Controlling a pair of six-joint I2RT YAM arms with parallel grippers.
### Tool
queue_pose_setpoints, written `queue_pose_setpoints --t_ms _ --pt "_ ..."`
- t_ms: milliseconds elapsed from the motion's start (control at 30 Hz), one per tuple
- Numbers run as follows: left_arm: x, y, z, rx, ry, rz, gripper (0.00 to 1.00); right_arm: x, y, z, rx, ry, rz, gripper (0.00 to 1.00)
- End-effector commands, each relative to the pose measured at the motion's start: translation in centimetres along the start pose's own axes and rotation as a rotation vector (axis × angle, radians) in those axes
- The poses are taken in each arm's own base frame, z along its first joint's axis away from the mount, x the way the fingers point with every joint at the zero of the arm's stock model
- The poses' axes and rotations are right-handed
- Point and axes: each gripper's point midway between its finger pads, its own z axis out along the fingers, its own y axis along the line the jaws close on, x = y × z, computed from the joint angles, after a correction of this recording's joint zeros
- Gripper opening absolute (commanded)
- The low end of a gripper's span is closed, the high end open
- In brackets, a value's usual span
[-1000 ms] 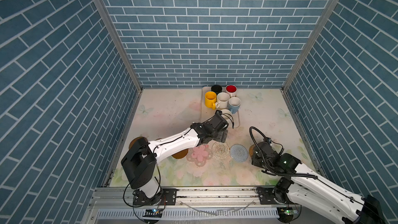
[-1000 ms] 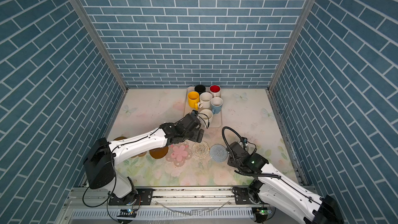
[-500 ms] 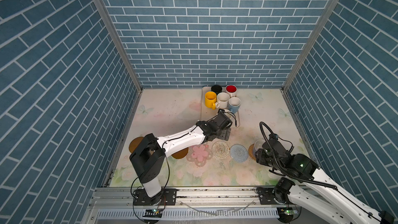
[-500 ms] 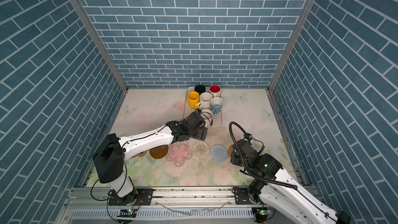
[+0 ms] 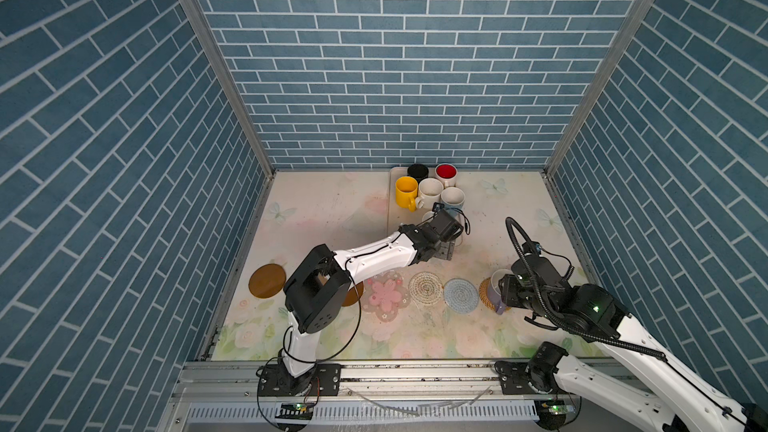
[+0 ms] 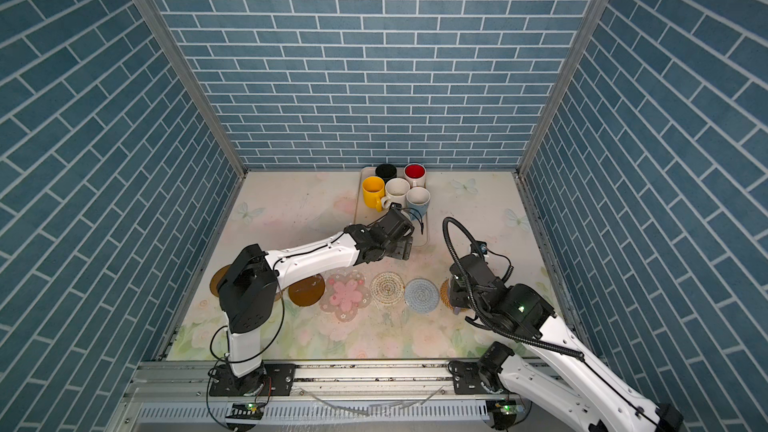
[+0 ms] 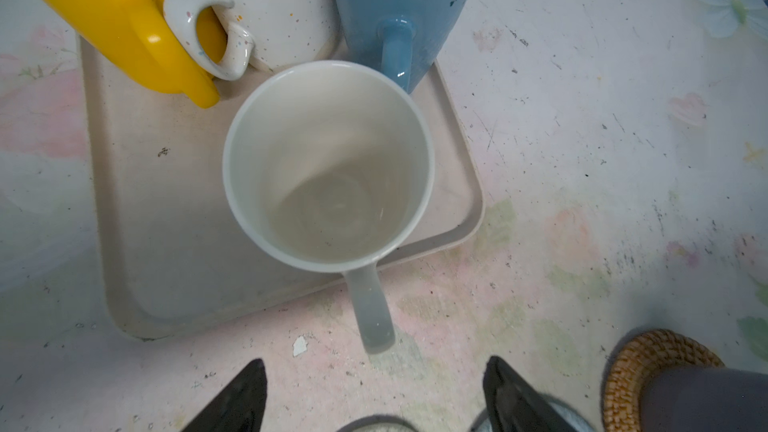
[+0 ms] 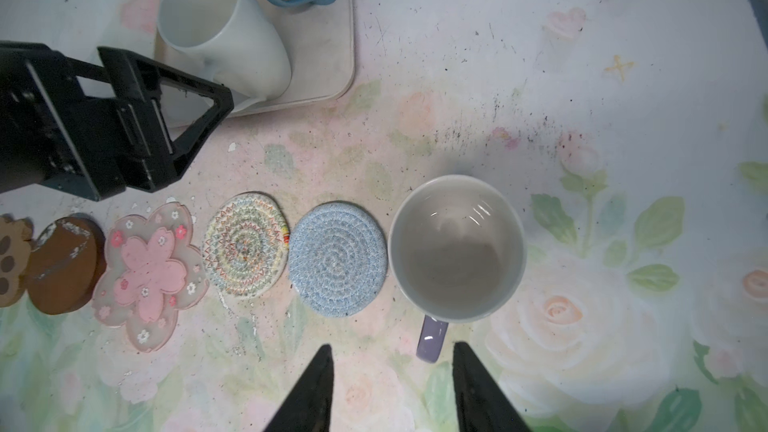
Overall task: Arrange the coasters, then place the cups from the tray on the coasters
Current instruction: 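Release lavender mug and raise right gripper while left gripper grasps white mug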
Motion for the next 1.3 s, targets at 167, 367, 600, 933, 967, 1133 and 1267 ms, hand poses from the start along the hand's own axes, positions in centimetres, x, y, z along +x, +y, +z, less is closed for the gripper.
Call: queue_pose_setpoints --t_ms 167,367,600,933,967,1133,1267 --pt "-0.2 1.3 2.5 -0.068 0.036 -0.022 0.75 -3.1 -0.4 -0.6 0.032 -0.097 -0.010 0.45" --pt "0.0 2.1 3.8 -0.080 0.052 -0.040 0.63 -3.9 -0.2 0.4 0.017 -0.077 0.010 0.44" --pt "-0.1 3.7 4.4 -0.100 0.056 -0.059 0.52 -4.4 0.0 1.9 -0.004 -0.037 0.039 0.43" --pt "0.0 4.6 4.6 -0.097 0.073 -0.042 0.36 -5.5 0.9 3.9 -0.053 0.003 0.077 0.42" --pt "0.0 4.6 4.7 -0.093 0.075 -0.041 0.36 -5.6 1.0 4.1 -0.056 0.006 0.079 0.41" --pt "0.3 4.2 5.4 -0.070 0.093 -0.035 0.31 -6.2 1.2 4.6 -0.065 0.014 0.084 0.41" --pt "0.4 4.1 5.8 -0.055 0.104 -0.034 0.27 -6.7 1.3 5.0 -0.070 0.018 0.087 0.41"
